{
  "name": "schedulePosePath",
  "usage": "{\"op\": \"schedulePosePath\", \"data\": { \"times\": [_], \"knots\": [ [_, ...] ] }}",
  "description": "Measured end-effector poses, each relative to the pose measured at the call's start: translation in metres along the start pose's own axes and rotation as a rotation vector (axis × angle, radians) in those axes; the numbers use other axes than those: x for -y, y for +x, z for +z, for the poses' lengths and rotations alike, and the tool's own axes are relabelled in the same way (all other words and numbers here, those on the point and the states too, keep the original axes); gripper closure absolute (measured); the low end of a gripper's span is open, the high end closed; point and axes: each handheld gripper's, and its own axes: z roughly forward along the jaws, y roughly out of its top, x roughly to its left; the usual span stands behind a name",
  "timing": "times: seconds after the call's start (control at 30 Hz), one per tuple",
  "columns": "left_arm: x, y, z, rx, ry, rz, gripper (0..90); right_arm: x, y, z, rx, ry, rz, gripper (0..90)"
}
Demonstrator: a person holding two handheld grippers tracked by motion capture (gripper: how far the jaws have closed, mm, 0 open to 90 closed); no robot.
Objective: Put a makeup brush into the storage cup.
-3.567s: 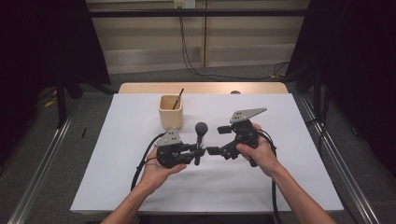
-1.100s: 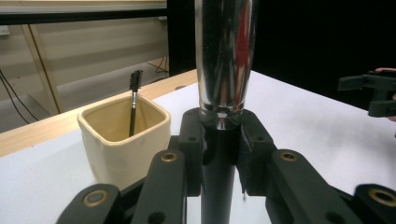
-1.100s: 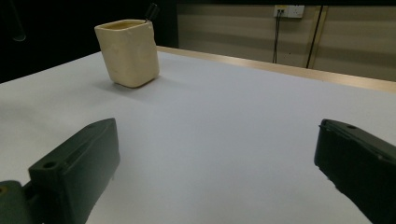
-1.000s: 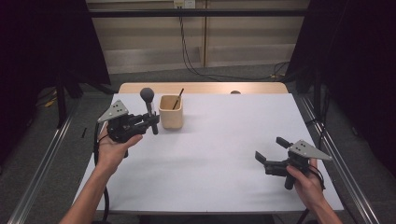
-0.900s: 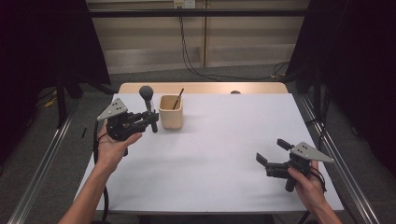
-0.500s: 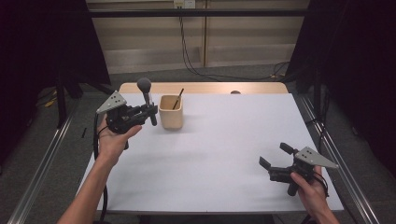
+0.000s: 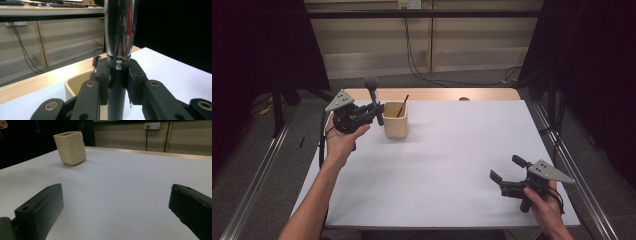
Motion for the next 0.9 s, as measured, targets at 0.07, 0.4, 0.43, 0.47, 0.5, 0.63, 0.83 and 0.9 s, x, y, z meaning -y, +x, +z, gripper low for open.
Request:
{"op": "schedulePosePath", "data": {
  "times": [0.07,0.4,0.43,0.47,0.5,0.63,0.83,0.9],
  "knots": [
    [-0.002,0.000,0.006,-0.001,-0.013,-0.006,74.5,0.001,0.000,0.000,-0.003,0.004,0.002,0.0],
    [-0.015,-0.002,0.025,-0.006,-0.027,0.020,74.5,0.001,0.000,0.000,-0.006,0.004,0.001,0.0],
    [-0.014,-0.001,0.027,-0.008,-0.024,0.019,74.5,0.001,0.000,0.000,-0.007,0.005,-0.001,0.0],
    [-0.013,-0.001,0.029,-0.012,-0.022,0.018,74.5,0.001,0.000,0.001,-0.005,0.003,-0.003,0.0],
    [-0.012,0.000,0.031,-0.016,-0.020,0.022,74.5,0.001,0.000,0.001,-0.006,0.004,-0.003,0.0],
    [-0.009,0.004,0.036,-0.035,-0.014,0.025,74.5,0.002,0.001,0.002,-0.011,0.007,-0.014,0.0],
    [-0.007,0.010,0.042,-0.051,-0.020,0.019,74.5,0.003,0.002,0.003,-0.013,0.013,-0.013,0.0],
    [-0.006,0.012,0.045,-0.059,-0.021,0.024,74.5,0.003,0.001,0.003,-0.012,0.016,-0.014,0.0]
  ]
}}
